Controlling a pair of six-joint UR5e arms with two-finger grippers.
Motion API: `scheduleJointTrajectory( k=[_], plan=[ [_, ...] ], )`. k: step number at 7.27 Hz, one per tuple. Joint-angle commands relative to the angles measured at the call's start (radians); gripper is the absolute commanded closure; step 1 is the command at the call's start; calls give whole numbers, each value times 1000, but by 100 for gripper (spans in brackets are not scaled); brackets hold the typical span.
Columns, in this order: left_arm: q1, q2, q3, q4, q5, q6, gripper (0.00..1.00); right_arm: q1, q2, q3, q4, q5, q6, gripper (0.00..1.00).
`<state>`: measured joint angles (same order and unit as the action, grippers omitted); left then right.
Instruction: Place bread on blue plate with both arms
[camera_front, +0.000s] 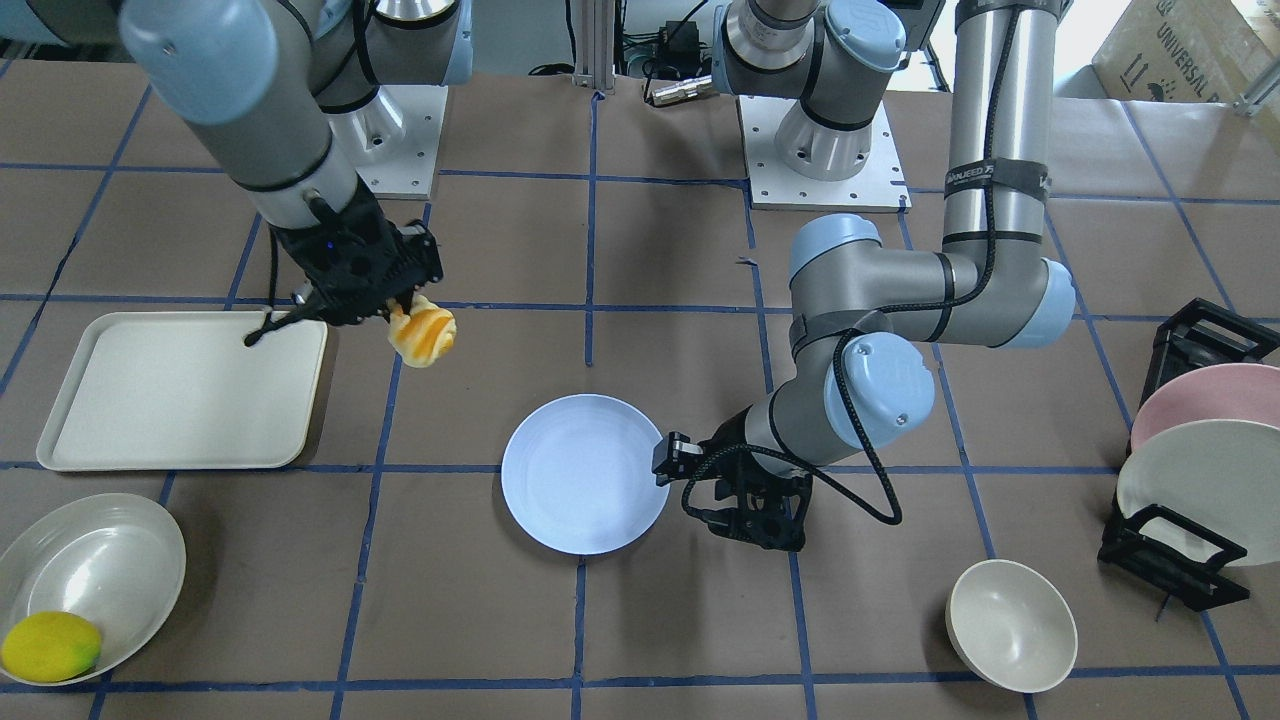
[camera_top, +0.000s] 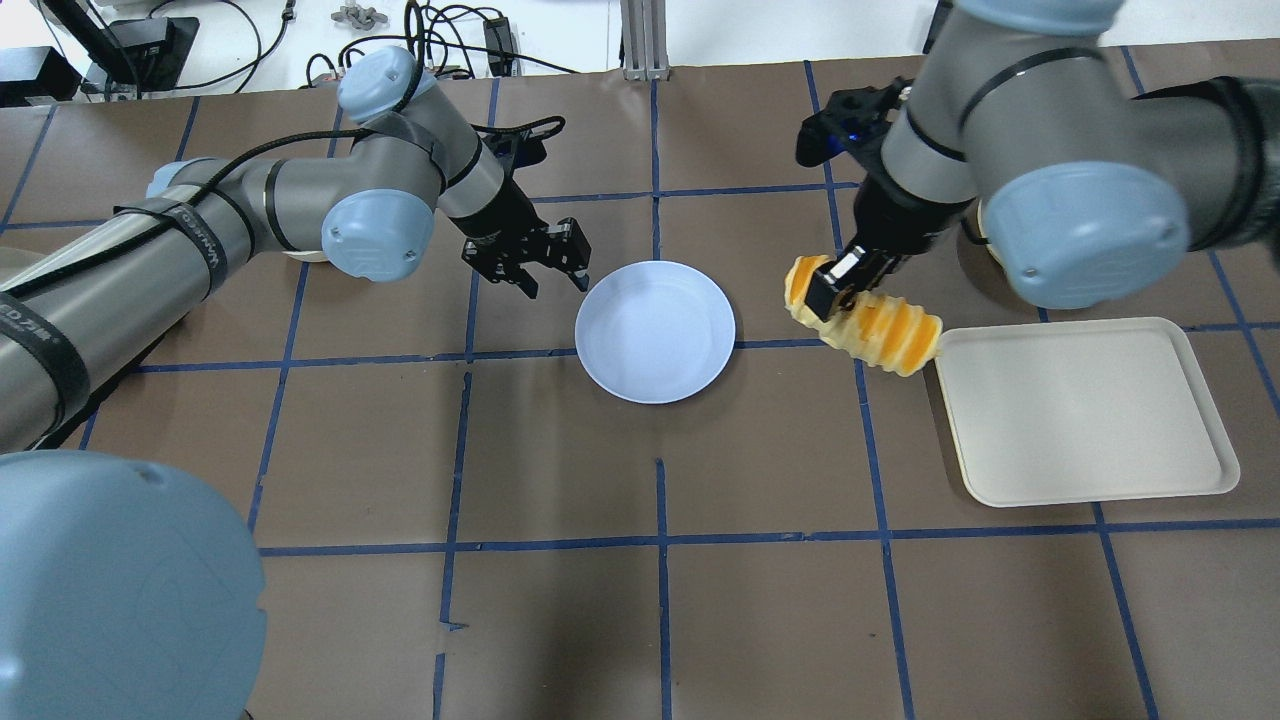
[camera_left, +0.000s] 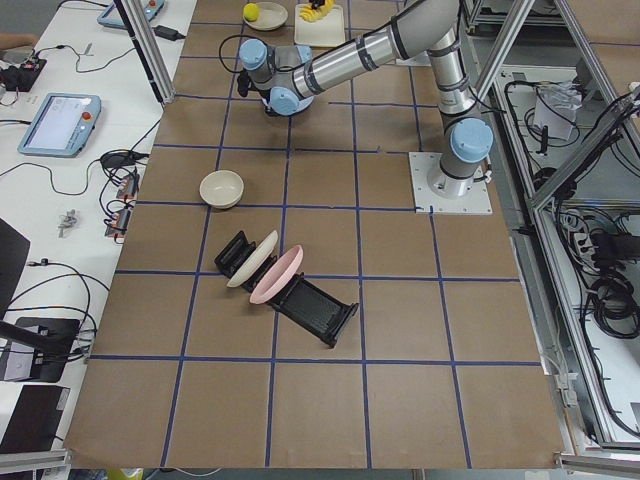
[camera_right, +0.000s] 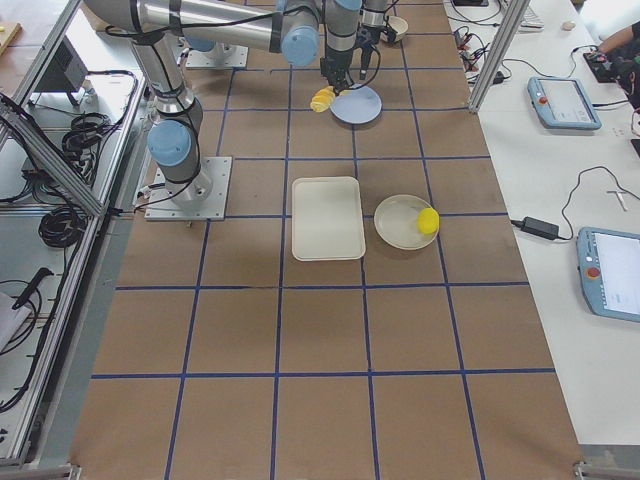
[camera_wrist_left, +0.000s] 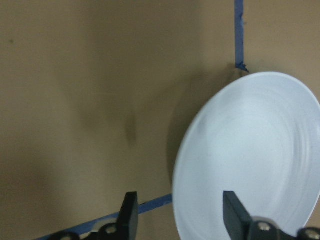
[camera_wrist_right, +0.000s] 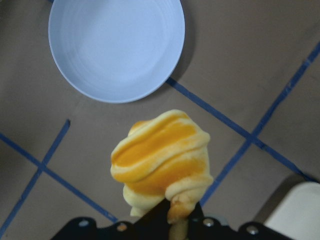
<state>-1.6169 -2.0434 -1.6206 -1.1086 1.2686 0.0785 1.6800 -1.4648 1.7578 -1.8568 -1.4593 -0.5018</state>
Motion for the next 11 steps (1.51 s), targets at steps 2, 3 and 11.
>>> scheduleJointTrajectory(
  k=[2, 3, 11],
  plan=[
    [46, 190, 33, -165, 267, 6, 0, 203, 300, -180, -191, -73, 262, 81],
    [43, 236, 66, -245, 305, 7, 0, 246, 393, -284, -176, -116, 291, 80],
    [25, 354, 188, -548, 374, 15, 0, 120, 237, -245, -16, -220, 144, 0]
  ],
)
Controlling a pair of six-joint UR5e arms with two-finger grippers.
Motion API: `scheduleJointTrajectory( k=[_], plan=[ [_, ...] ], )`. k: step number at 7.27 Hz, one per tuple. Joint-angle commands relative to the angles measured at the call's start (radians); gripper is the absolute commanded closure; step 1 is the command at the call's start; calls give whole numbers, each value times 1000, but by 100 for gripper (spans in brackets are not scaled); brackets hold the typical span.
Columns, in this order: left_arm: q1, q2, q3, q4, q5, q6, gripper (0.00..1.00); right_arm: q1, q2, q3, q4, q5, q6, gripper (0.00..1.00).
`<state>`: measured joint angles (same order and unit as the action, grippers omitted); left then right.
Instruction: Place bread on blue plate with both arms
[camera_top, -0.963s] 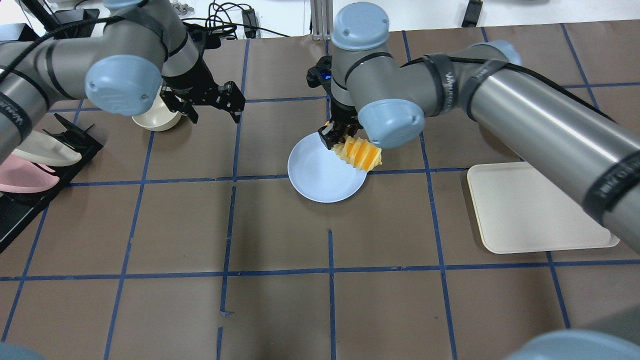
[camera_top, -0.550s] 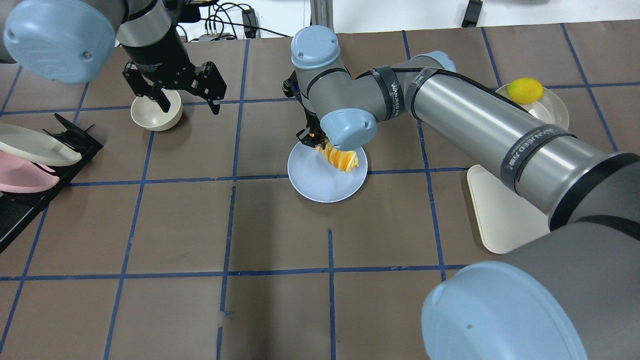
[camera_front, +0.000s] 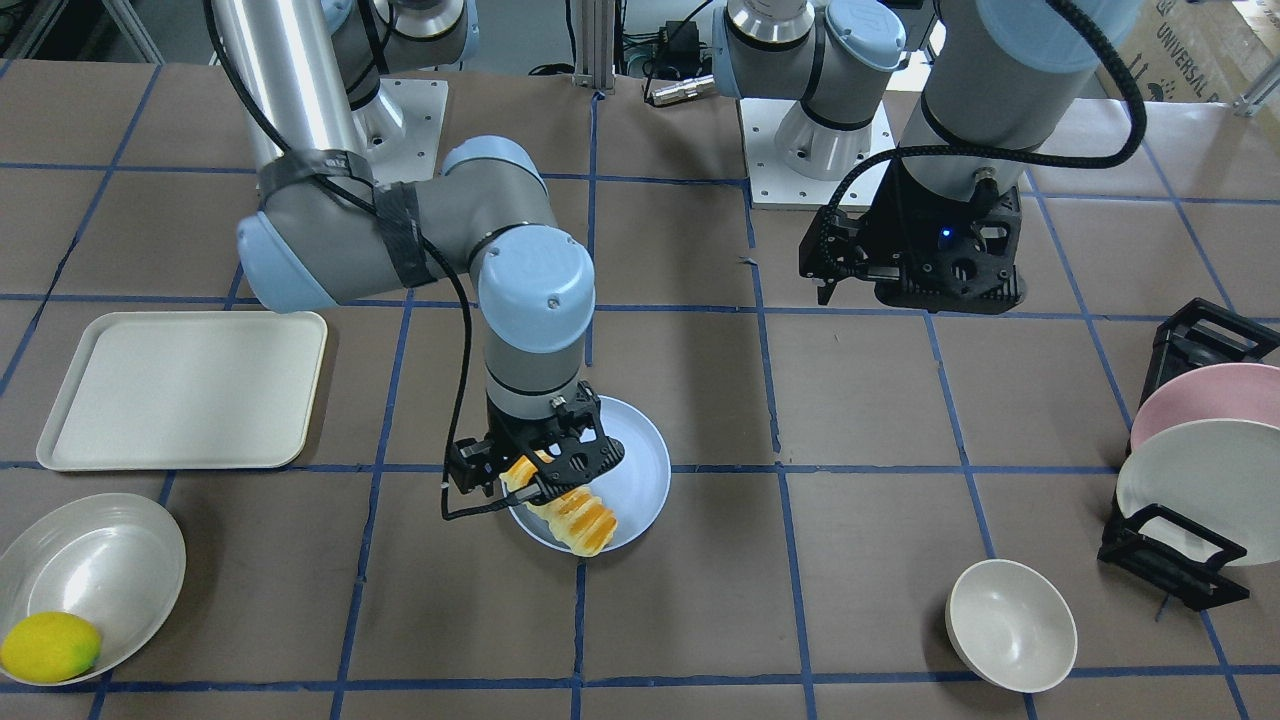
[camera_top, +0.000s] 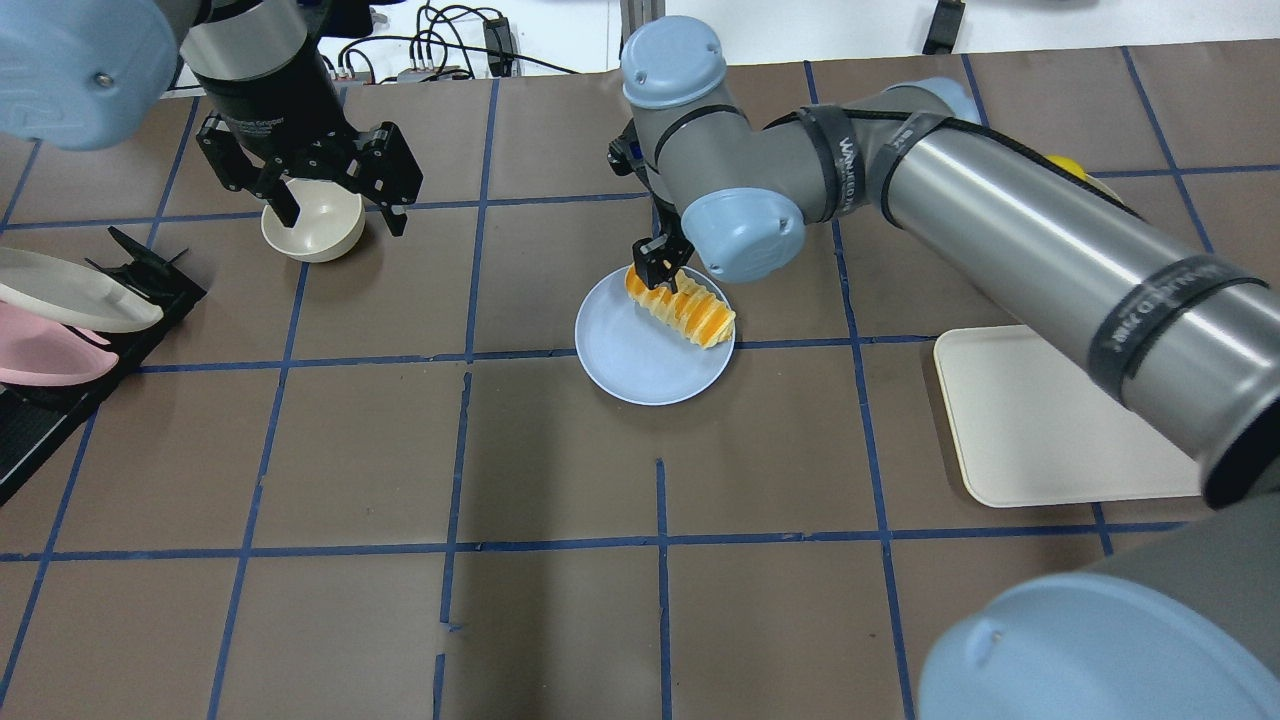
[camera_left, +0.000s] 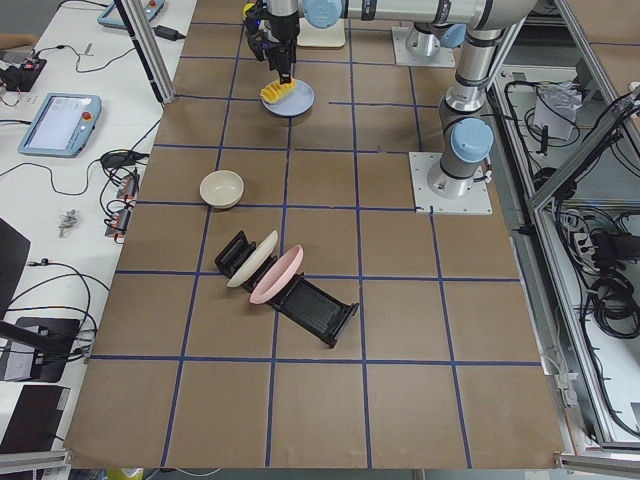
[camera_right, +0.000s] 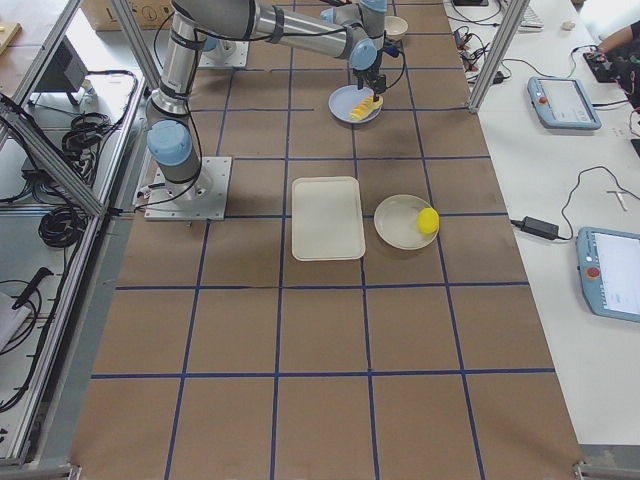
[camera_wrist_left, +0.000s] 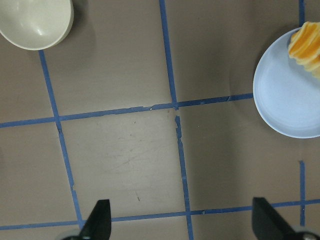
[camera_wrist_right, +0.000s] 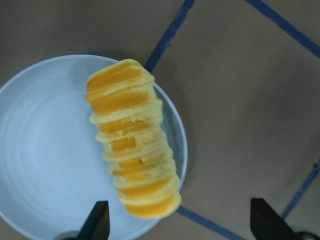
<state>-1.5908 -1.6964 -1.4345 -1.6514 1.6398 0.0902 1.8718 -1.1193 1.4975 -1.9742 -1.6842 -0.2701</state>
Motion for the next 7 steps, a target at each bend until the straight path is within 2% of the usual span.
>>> scheduleJointTrajectory(
  k=[1, 3, 4, 5, 7],
  plan=[
    [-1, 9, 2, -7, 2, 3, 0, -148, -242, 36, 247, 4, -113, 0],
    [2, 26, 5, -37, 2, 3, 0, -282, -457, 52, 525, 26, -121, 1],
    [2, 21, 0, -38, -1, 2, 0, -349, -496, 59, 594, 27, -174, 1],
    [2, 17, 2, -38, -3, 2, 0, -412, -507, 79, 606, 31, -205, 1],
    [2, 26, -6, -35, -5, 0, 0, -427, -566, 165, 595, 79, -198, 1]
  ],
)
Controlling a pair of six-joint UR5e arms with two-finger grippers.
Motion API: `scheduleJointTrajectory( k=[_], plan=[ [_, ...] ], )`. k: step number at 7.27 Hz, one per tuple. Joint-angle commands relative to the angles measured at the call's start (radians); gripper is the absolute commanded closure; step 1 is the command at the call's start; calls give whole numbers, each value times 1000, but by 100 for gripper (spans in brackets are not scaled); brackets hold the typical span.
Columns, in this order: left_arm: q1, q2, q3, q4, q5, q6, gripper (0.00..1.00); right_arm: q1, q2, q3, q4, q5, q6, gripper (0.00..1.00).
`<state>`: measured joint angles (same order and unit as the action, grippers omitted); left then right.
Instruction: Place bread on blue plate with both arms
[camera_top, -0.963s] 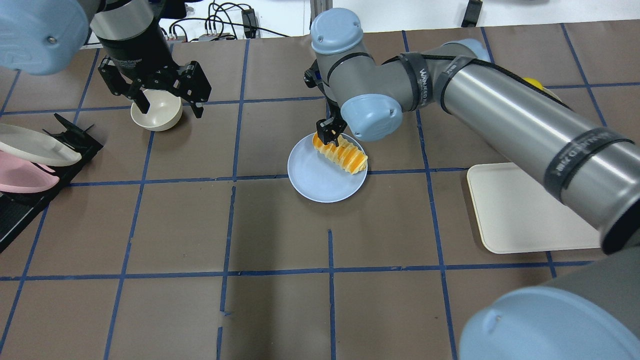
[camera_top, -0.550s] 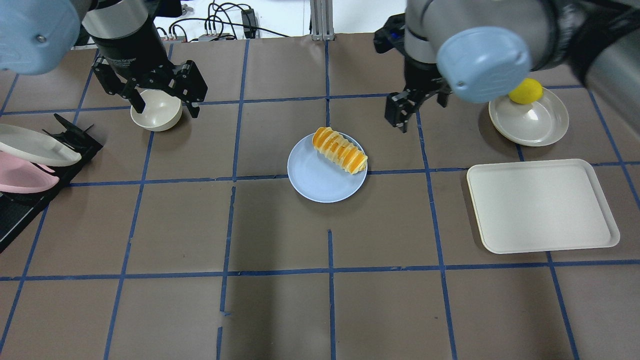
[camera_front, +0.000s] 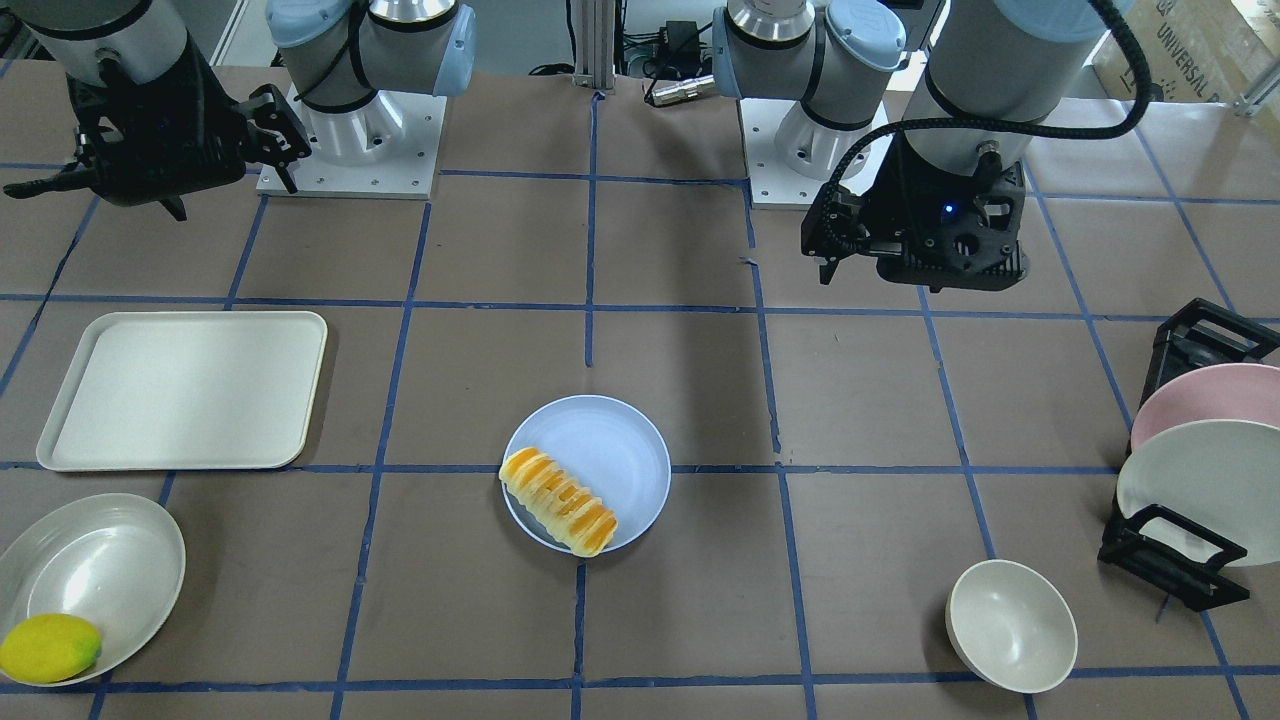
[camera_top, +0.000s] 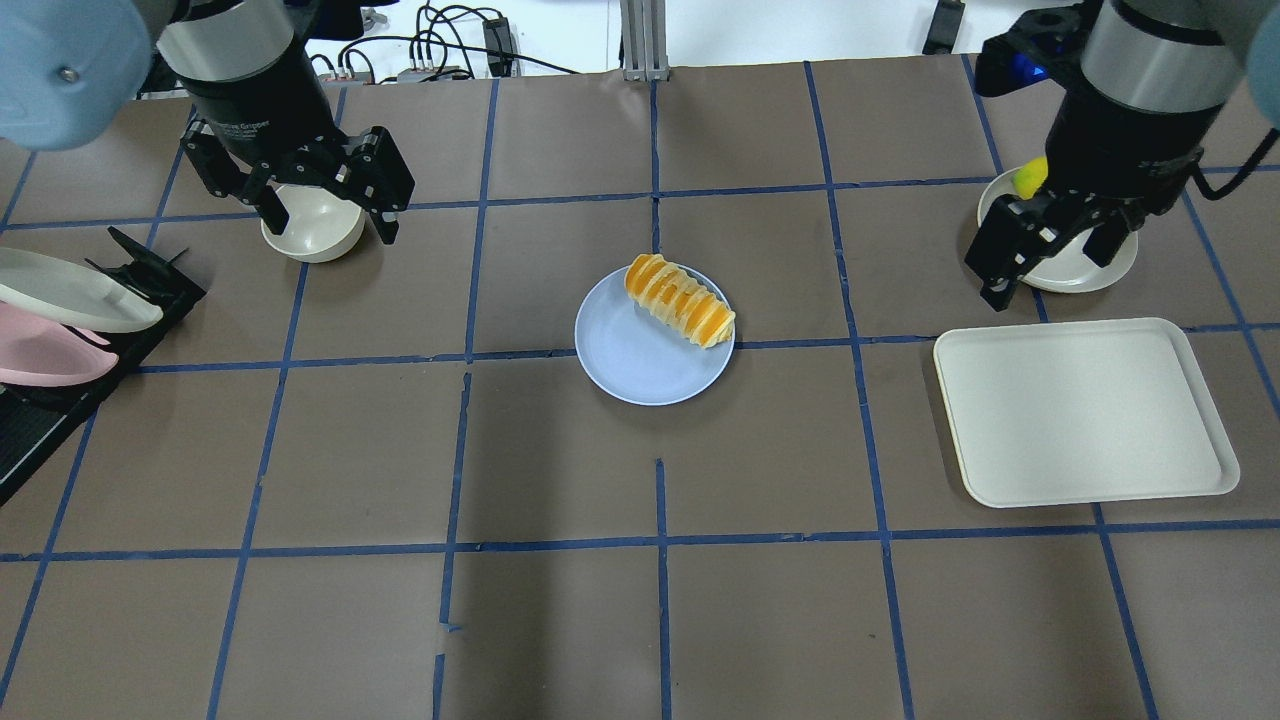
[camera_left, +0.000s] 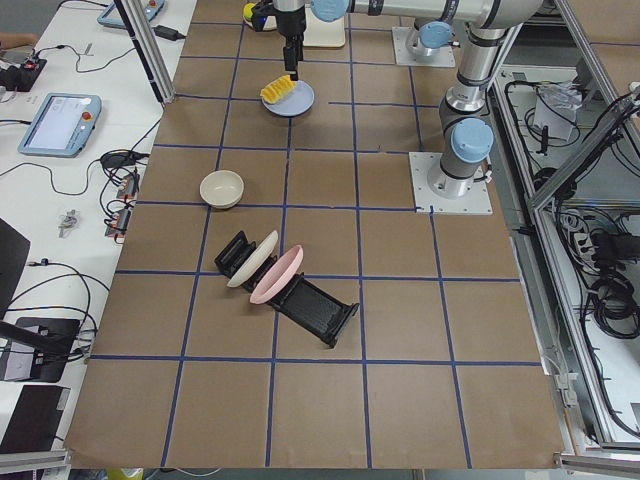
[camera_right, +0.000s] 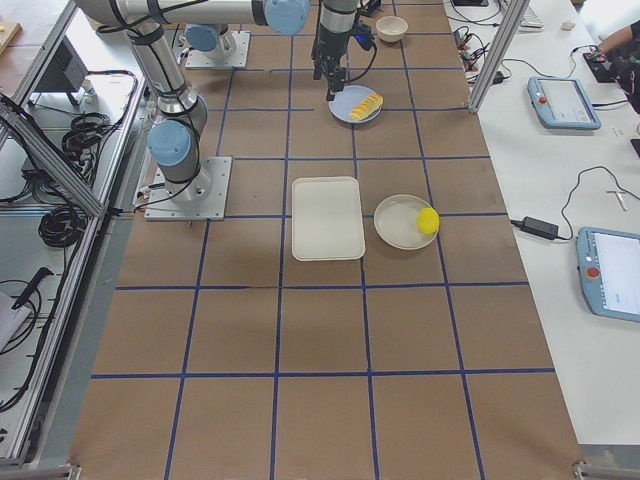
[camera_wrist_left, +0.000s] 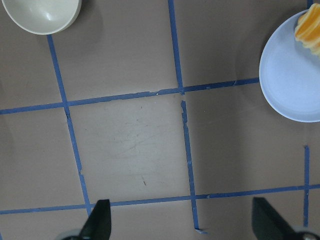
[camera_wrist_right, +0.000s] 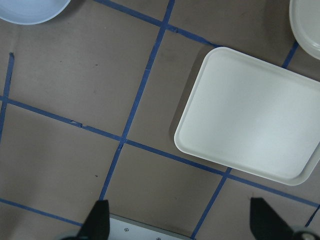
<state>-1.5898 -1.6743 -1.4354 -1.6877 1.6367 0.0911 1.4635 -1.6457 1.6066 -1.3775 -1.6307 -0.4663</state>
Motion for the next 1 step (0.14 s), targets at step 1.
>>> scheduleJointTrajectory(
  k=[1],
  plan=[
    [5, 7, 6, 3, -39, 4, 0, -12, -98, 129, -11, 29, 2, 1]
  ],
)
